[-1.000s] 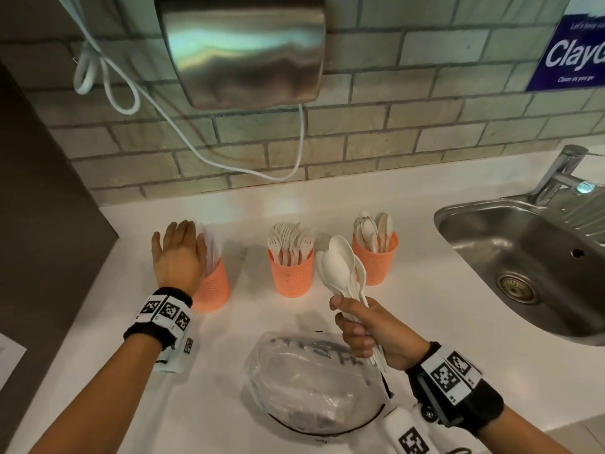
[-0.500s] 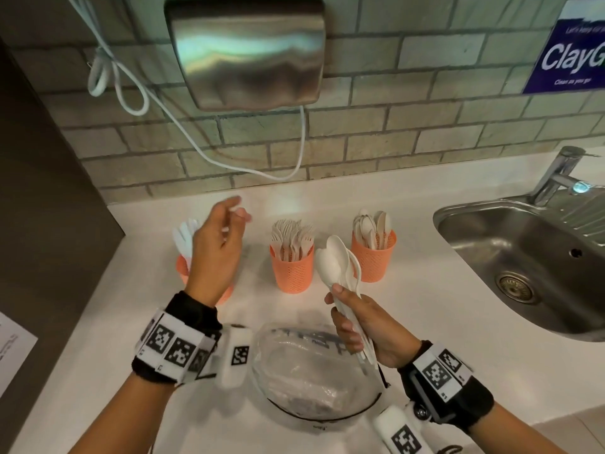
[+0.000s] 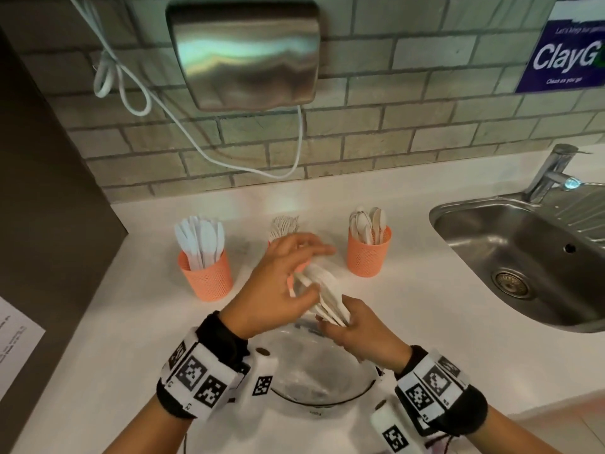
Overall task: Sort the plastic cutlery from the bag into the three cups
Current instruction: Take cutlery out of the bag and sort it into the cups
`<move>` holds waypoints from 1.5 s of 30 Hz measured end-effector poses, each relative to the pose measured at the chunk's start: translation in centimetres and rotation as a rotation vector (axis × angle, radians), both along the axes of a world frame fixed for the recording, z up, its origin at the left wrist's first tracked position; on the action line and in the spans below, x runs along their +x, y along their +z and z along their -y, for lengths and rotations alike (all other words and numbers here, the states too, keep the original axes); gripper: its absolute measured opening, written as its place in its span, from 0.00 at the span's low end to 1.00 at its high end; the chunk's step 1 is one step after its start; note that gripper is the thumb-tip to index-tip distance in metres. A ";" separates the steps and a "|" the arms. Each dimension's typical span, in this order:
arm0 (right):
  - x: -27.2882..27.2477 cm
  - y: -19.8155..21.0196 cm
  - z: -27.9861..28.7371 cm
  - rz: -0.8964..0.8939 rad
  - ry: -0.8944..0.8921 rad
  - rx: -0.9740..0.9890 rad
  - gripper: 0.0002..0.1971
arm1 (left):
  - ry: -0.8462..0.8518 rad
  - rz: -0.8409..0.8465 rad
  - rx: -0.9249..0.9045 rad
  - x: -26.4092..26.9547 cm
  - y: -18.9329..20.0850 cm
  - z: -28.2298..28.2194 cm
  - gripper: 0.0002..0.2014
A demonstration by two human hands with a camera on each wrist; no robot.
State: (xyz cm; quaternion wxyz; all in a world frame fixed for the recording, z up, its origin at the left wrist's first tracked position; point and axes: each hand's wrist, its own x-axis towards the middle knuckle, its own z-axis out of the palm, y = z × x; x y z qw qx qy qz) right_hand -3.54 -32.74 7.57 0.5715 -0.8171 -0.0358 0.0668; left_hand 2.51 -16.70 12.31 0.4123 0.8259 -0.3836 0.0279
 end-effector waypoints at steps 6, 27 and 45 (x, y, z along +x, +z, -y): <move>0.1 -1.4 0.4 0.016 0.042 -0.105 0.04 | -0.069 0.174 0.367 -0.4 -1.0 0.5 0.20; -0.9 -2.5 1.6 0.141 0.034 -0.100 0.08 | 0.222 -0.571 -0.954 1.4 3.4 -2.1 0.09; 0.8 -0.2 1.8 -0.546 0.461 1.156 0.10 | 0.124 -0.689 -0.470 -3.3 0.0 2.7 0.05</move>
